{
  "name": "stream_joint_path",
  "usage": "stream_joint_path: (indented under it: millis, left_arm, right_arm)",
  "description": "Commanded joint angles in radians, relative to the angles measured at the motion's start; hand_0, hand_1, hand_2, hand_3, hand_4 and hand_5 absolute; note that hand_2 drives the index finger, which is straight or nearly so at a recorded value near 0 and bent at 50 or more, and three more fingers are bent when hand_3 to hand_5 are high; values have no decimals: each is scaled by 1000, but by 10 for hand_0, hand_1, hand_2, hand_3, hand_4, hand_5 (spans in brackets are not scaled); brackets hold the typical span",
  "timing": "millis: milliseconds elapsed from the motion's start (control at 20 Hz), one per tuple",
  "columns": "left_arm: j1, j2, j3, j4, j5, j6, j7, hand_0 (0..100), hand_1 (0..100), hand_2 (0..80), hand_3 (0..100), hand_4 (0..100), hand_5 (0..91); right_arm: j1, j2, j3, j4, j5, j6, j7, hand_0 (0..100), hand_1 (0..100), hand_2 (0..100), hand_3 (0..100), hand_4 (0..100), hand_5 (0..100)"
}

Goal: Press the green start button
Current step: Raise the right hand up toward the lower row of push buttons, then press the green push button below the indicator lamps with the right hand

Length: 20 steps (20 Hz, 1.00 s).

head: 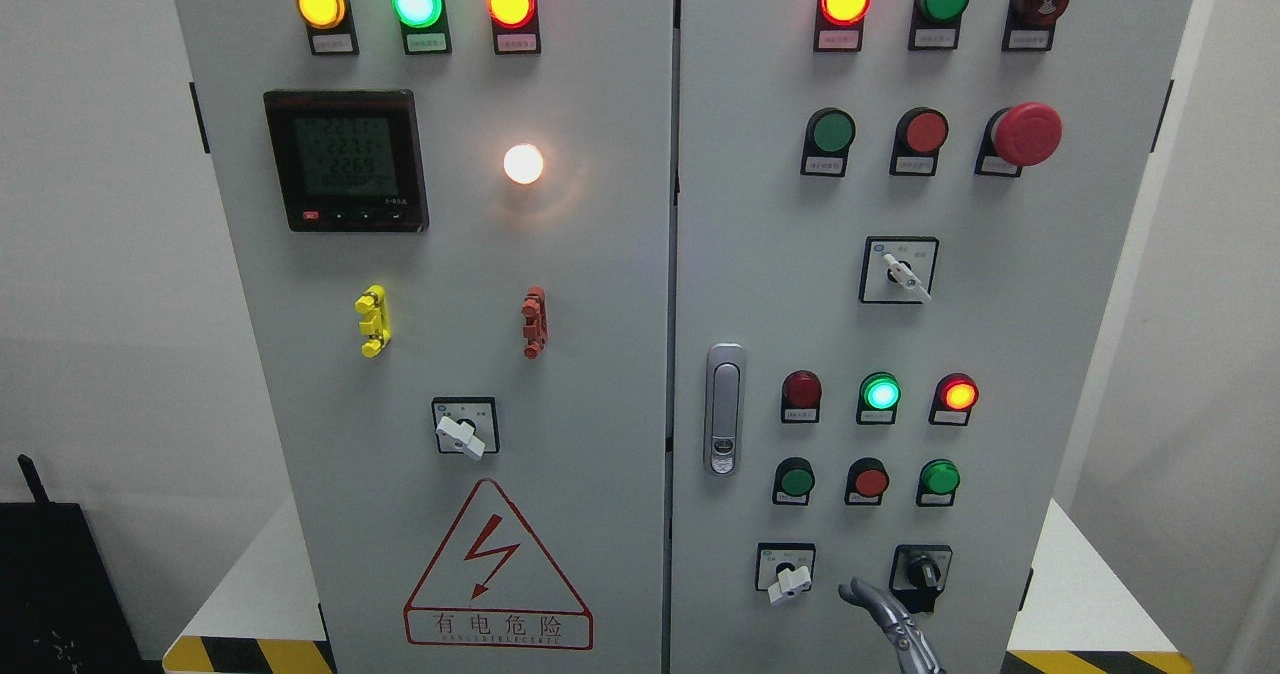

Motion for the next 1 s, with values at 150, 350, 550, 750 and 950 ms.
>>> stream_joint_path:
  millis: [150,350,550,750,950]
  left_arm:
    - [0,0,0,0,0,0,0,120,556,0,0,0,0]
    - [0,0,0,0,0,0,0,120,556,0,0,0,0]
    - [0,0,0,0,0,0,0,120,556,0,0,0,0]
    - [0,0,0,0,0,0,0,120,556,0,0,0,0]
    - [0,0,0,0,0,0,0,120,556,0,0,0,0]
  right_arm:
    - [-60,1,-28,26,287,0,-37,447,327,0,482,433,185]
    - [-80,1,-31,26,387,2,-71,565,338,0,499,500,339]
    - [-115,2,-32,29,467,11,-82,600,348,0,514,537,438]
    - [-141,2,-31,47,511,32,-85,629,366,0,535,559,467]
    - [-172,4,-34,75,536,42,-85,645,375,0,544,562,472]
